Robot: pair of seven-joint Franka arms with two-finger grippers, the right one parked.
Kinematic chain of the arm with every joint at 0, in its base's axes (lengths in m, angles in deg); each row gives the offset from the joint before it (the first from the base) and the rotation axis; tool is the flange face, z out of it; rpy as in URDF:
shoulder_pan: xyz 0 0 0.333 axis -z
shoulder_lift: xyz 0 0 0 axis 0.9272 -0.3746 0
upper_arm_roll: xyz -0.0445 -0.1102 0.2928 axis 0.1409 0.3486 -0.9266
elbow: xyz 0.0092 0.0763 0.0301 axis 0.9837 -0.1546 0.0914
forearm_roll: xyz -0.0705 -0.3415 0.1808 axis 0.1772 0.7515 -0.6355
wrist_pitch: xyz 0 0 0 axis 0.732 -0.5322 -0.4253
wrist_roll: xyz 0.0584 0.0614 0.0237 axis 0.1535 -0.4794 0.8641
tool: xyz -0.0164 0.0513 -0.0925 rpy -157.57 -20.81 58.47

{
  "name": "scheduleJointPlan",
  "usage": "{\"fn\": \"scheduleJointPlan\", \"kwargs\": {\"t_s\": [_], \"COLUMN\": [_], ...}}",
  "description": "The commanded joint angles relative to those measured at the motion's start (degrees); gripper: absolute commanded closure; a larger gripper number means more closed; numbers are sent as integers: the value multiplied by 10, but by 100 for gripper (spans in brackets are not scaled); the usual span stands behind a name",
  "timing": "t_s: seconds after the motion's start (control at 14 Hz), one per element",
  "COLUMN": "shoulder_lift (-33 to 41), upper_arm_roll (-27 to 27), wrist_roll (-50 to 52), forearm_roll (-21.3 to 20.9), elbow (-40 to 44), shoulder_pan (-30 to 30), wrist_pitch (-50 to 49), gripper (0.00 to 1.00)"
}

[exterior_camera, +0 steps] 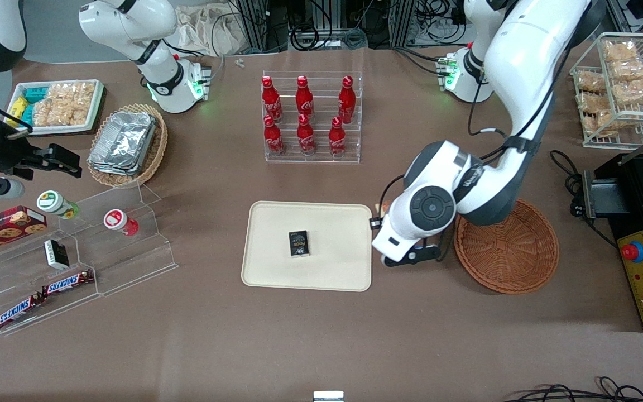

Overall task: Place sandwich from basket to tray
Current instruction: 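Carry the held sandwich over to the cream tray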

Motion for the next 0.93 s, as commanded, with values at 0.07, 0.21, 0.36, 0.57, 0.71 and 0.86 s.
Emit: {"fn": "scheduleJointPlan", "kwargs": {"t_s": [0.07,0.21,0.36,0.57,0.71,0.86], "shoulder_lift": [-47,-67,-92,-119,-120,-111], "upper_arm_roll": [-5,-7,-8,-8,-8,-8], "wrist_roll": [-1,9,44,99,100,102], "forearm_roll": [-11,-39,-85,-152,-154,-151], "elbow": [28,26,24,23,24,28], "shoulder_pan": [42,69,88,94,97,94], "wrist_pitch": [75,86,91,122,122,118], "gripper": [99,97,94,65,0,0]}}
